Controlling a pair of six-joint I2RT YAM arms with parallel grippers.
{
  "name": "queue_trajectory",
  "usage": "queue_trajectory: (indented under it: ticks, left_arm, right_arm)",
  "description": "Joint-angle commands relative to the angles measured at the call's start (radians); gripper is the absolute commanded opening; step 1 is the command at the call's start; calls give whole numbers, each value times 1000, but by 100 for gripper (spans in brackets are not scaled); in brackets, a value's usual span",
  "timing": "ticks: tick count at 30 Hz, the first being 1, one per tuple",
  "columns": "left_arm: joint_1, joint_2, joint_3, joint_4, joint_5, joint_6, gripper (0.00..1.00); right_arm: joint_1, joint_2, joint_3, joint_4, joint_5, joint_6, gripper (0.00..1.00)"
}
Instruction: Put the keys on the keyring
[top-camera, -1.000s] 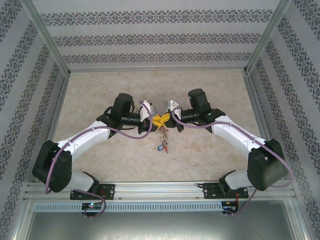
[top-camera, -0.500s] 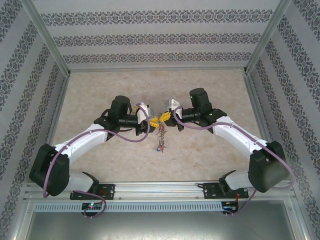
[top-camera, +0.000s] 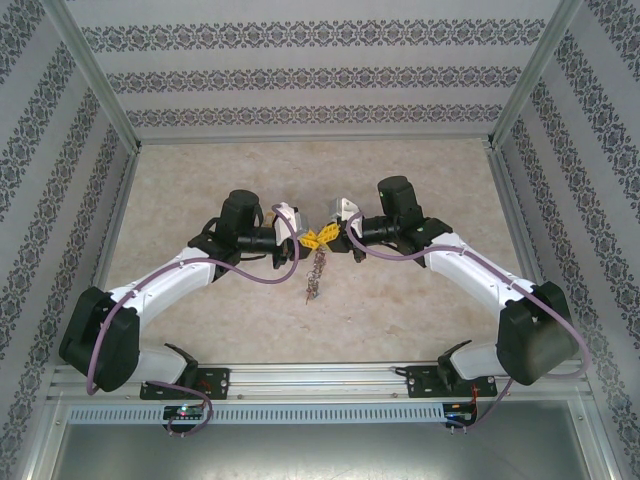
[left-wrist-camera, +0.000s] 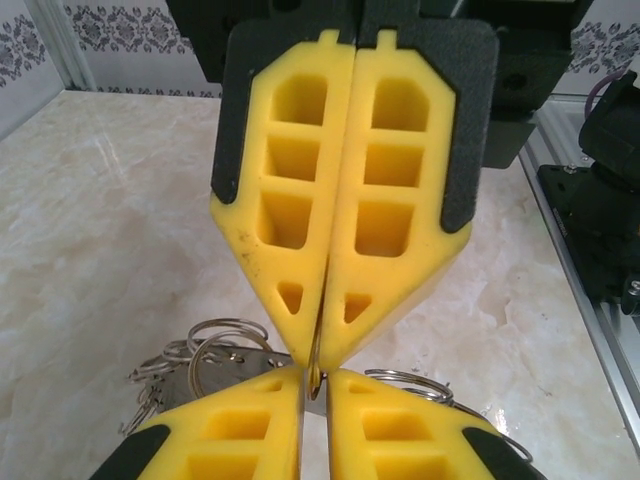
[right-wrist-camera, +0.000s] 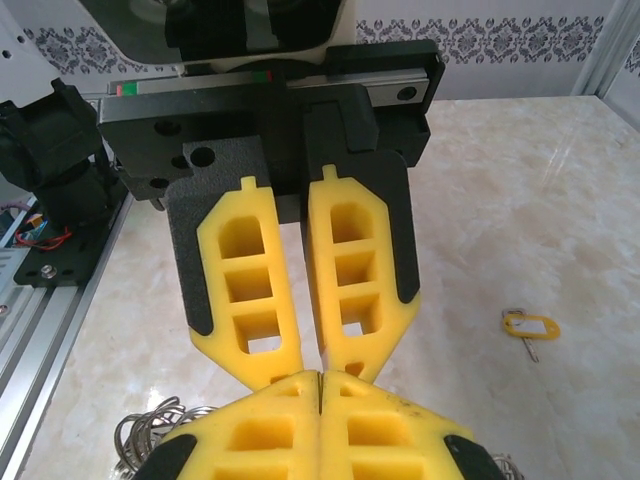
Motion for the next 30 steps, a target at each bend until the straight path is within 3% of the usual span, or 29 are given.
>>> queue_trajectory:
  ticks: [1,4,6,14,17,23,30]
  left_arm:
    - [9,6,36,43,54,-14,13]
    - [8,2,36,43,63,-12,11]
    - [8,-1,37,37,70,-6,0]
    - [8,3,9,67,32,-24,0]
    - [9,2,10,56,21,-25,0]
    - [8,2,10,46,29,-20,0]
    - [7,8,38,-11,59,24,0]
  right_arm:
    - [16,-6,11,22,-31,-19,0]
    - [23,-4,13,-11,-3,-49,0]
    - [25,-5,7,-9,7,-52,0]
    - [28,-9,21,-130,93,-136,0]
    - [21,-17,17,-165,121,-151,14]
    - [-9,-44,-3,-194,134,-158,28]
    - [-32,-51,-7,-211,126,-174,30]
